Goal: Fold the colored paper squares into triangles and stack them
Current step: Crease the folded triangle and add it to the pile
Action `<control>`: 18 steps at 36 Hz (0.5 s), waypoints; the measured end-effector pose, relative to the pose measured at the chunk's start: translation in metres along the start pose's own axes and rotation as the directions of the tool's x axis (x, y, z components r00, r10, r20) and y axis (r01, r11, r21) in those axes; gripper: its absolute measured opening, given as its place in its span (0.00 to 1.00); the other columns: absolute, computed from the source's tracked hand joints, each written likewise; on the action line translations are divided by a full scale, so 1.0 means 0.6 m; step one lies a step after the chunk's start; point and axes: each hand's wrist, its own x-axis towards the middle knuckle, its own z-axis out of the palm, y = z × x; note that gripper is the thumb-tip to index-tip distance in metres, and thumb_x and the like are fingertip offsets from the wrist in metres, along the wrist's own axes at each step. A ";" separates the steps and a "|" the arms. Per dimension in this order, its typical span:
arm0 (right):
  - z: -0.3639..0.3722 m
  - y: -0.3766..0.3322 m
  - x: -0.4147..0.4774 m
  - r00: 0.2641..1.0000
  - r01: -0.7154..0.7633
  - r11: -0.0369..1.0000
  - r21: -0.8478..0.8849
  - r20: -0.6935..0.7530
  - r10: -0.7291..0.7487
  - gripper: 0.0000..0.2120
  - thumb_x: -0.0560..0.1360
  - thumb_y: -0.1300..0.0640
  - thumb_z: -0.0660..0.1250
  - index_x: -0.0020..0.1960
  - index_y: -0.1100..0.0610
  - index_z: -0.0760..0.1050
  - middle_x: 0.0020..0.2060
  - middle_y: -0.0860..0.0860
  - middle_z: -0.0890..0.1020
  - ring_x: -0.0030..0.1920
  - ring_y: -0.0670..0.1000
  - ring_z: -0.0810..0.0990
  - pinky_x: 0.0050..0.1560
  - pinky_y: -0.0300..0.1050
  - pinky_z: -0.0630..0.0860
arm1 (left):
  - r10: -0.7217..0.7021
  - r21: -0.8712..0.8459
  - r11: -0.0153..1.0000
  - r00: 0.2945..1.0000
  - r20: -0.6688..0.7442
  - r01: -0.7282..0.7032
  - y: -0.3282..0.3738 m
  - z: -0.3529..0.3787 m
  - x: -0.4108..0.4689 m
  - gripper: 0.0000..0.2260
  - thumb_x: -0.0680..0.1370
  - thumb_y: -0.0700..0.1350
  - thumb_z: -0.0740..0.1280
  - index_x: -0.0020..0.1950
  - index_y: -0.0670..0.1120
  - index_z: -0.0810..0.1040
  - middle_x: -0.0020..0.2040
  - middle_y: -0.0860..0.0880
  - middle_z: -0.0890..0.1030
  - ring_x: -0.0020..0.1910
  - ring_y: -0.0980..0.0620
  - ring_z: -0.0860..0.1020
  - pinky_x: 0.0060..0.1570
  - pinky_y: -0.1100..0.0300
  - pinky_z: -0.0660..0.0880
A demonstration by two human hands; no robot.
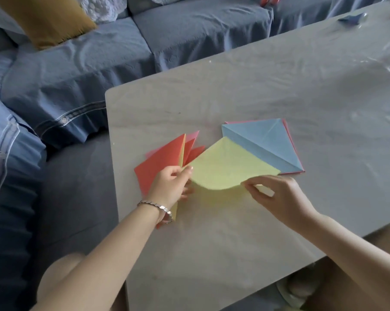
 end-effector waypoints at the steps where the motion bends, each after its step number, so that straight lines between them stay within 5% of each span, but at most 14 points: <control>1: -0.002 -0.007 -0.008 1.000 -0.001 0.998 0.059 0.015 0.000 0.04 0.68 0.61 0.70 0.43 0.58 0.83 0.38 0.44 0.84 0.41 0.41 0.80 0.44 0.29 0.73 | -0.042 -0.023 0.999 0.999 0.020 0.043 -0.011 0.002 0.007 0.34 0.64 0.68 0.69 0.58 0.43 0.75 0.51 0.46 0.81 0.48 0.45 0.81 0.51 0.47 0.77; 3: -0.005 -0.015 -0.022 0.997 -0.014 0.989 0.150 0.071 0.003 0.06 0.69 0.58 0.69 0.44 0.57 0.83 0.40 0.42 0.84 0.42 0.38 0.81 0.46 0.29 0.74 | -0.090 -0.094 0.991 0.996 0.019 0.091 -0.029 0.008 0.021 0.45 0.52 0.73 0.71 0.56 0.43 0.76 0.56 0.44 0.80 0.51 0.43 0.79 0.56 0.43 0.74; 8: -0.015 -0.023 -0.040 0.979 -0.069 0.982 0.178 0.200 0.033 0.06 0.70 0.55 0.68 0.44 0.54 0.83 0.42 0.37 0.83 0.43 0.36 0.81 0.47 0.28 0.73 | -0.083 -0.012 0.997 0.985 -0.153 0.082 -0.014 0.006 0.019 0.32 0.69 0.46 0.75 0.69 0.43 0.67 0.66 0.46 0.71 0.63 0.48 0.71 0.58 0.59 0.67; 12: -0.019 -0.031 -0.042 0.972 -0.132 0.972 0.195 0.216 0.089 0.07 0.71 0.60 0.71 0.40 0.48 0.79 0.38 0.33 0.81 0.40 0.34 0.79 0.41 0.24 0.69 | -0.061 0.066 0.996 0.998 0.004 0.060 -0.011 -0.003 0.014 0.12 0.68 0.39 0.75 0.50 0.42 0.80 0.47 0.47 0.82 0.45 0.51 0.79 0.46 0.66 0.73; 15: -0.021 -0.036 -0.029 0.943 -0.288 0.885 0.365 0.267 0.196 0.09 0.73 0.63 0.68 0.39 0.50 0.78 0.34 0.38 0.82 0.36 0.36 0.79 0.39 0.26 0.70 | 0.013 0.148 0.989 1.000 0.024 -0.017 -0.012 -0.006 0.006 0.05 0.68 0.38 0.75 0.38 0.45 0.80 0.35 0.51 0.79 0.35 0.55 0.76 0.30 0.75 0.71; 18: -0.018 -0.037 -0.010 0.927 -0.374 0.804 0.461 0.216 0.307 0.07 0.72 0.62 0.68 0.39 0.51 0.78 0.31 0.39 0.82 0.33 0.36 0.78 0.39 0.26 0.71 | 0.097 0.185 0.977 0.995 0.031 -0.101 -0.014 -0.006 -0.008 0.06 0.69 0.39 0.74 0.36 0.48 0.79 0.35 0.52 0.79 0.35 0.55 0.76 0.36 0.70 0.73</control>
